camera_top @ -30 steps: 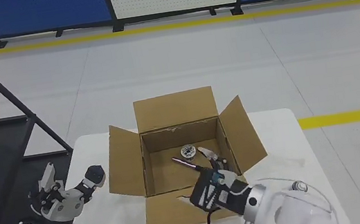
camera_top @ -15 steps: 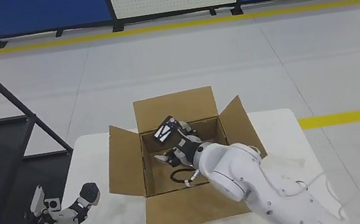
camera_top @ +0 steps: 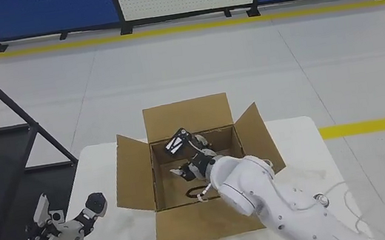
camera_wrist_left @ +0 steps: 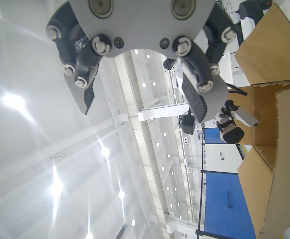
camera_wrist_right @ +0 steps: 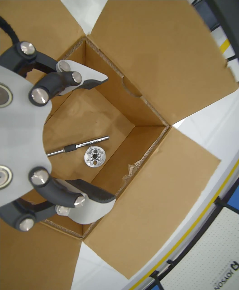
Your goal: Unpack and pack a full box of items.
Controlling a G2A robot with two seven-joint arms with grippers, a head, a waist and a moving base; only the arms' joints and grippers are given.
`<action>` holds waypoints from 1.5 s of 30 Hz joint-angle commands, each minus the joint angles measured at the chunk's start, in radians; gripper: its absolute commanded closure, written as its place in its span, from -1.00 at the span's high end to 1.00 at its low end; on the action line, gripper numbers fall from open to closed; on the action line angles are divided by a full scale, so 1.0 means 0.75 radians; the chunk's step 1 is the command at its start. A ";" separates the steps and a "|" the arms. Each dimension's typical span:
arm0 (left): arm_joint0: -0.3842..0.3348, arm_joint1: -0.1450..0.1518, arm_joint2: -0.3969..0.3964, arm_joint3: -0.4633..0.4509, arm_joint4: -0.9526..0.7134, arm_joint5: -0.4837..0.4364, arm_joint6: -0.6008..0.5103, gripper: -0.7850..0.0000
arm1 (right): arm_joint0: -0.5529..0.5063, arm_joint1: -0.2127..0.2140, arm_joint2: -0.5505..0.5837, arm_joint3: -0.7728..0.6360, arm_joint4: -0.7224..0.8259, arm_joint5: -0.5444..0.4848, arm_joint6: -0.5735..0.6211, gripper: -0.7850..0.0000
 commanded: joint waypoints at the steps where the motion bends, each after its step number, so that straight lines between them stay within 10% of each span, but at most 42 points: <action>1: -0.004 -0.002 0.000 -0.007 -0.009 0.004 0.015 1.00 | 0.055 -0.035 -0.037 0.109 0.064 0.045 0.033 1.00; 20: 0.000 -0.005 -0.006 -0.013 -0.023 0.001 0.032 1.00 | 0.375 -0.352 -0.221 1.026 0.378 0.208 0.068 1.00; 32: 0.000 -0.005 -0.006 -0.013 -0.023 0.001 0.032 1.00 | 0.419 -0.479 -0.240 1.308 0.427 0.202 -0.009 1.00; 45: 0.000 -0.005 -0.006 -0.013 -0.023 0.001 0.032 1.00 | 0.453 -0.561 -0.218 1.473 0.450 0.187 -0.116 0.51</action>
